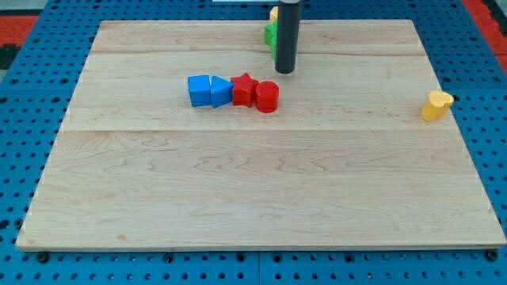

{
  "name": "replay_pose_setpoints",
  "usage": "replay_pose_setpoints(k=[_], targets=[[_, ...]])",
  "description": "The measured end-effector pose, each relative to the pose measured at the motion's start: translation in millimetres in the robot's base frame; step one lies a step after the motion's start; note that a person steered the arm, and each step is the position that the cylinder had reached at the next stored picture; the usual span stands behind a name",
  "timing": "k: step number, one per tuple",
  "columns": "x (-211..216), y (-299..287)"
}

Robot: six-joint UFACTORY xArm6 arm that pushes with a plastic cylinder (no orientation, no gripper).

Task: Group up the green blocks below the yellow hexagon

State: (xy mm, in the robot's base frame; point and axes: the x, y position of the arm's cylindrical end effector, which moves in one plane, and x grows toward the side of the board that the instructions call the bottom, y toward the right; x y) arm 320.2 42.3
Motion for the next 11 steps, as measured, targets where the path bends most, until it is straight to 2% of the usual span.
replay_pose_setpoints(k=[3, 5, 6, 7, 8, 9, 10, 11], targets=[[-31.5, -15.5], [-35.0, -15.5], [-21.9, -2.8], [-21.8, 62.5], [-0.7, 143.7], [54.4, 222.1], [127.9, 250.4], [160.6, 250.5]])
